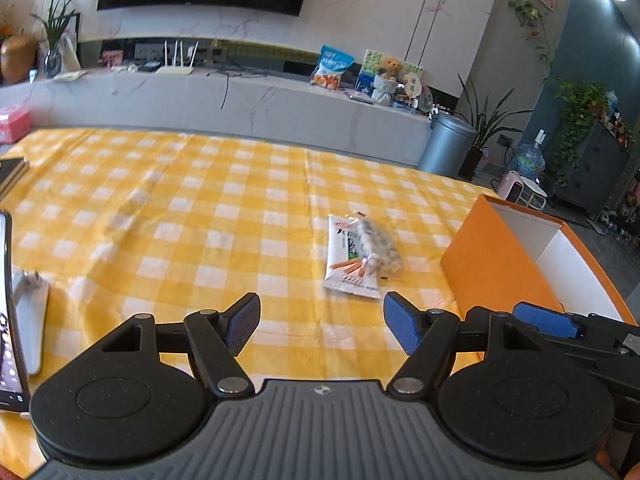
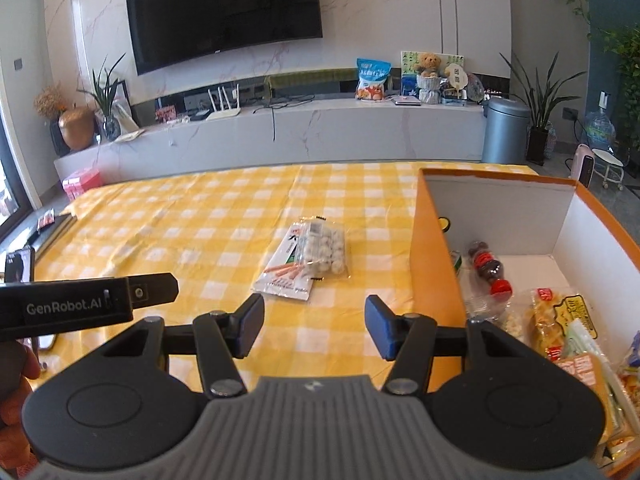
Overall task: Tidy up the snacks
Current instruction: 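Withdraw both tools from the box toward the two packets on the table, then close the right tool on the clear round-snack bag while the left tool approaches the white spicy-strip packet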
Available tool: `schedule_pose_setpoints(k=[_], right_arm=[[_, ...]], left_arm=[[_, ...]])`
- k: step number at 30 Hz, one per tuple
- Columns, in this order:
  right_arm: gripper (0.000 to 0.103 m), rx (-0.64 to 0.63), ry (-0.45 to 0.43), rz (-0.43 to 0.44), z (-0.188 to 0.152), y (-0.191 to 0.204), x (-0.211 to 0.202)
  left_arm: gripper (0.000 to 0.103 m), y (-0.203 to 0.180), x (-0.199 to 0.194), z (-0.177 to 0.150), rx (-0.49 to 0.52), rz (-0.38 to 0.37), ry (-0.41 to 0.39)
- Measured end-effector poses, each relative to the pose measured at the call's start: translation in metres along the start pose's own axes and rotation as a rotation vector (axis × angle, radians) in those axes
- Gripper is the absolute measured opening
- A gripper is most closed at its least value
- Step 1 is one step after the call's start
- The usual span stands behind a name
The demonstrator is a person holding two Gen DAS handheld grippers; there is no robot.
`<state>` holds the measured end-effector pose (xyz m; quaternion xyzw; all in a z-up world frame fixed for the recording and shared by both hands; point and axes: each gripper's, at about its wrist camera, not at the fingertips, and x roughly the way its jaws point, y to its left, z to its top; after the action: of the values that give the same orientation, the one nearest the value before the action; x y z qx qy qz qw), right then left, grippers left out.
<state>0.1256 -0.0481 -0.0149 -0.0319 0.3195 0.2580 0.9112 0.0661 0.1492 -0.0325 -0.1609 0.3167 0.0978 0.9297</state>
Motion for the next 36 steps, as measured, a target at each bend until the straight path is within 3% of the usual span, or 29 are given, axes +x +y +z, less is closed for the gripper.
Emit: schedule_pose_setpoints(k=[2, 4, 10, 15, 20, 27, 36], right_arm=[[0.051, -0.007, 0.005, -0.006, -0.001, 0.002, 0.006], [0.041, -0.026, 0.016, -0.011, -0.002, 0.004, 0.013], [0.029, -0.065, 0.062, -0.032, -0.002, 0.008, 0.037], [0.024, -0.071, 0.079, -0.052, 0.005, 0.006, 0.058], [0.025, -0.029, 0.096, -0.061, 0.014, 0.001, 0.083], [0.05, 0.037, 0.102, -0.06, 0.03, -0.004, 0.117], [0.061, 0.13, 0.139, -0.049, 0.046, -0.005, 0.165]], left_arm=[[0.08, 0.002, 0.004, -0.001, -0.014, -0.004, 0.014], [0.079, 0.005, 0.01, -0.001, -0.025, -0.013, 0.029], [0.074, 0.008, 0.03, 0.002, -0.007, -0.033, 0.058], [0.065, 0.009, 0.05, 0.007, 0.011, -0.048, 0.093], [0.063, 0.012, 0.068, 0.015, 0.02, -0.048, 0.109], [0.063, 0.015, 0.091, 0.026, 0.043, -0.037, 0.125], [0.064, 0.021, 0.109, 0.031, 0.07, -0.02, 0.152]])
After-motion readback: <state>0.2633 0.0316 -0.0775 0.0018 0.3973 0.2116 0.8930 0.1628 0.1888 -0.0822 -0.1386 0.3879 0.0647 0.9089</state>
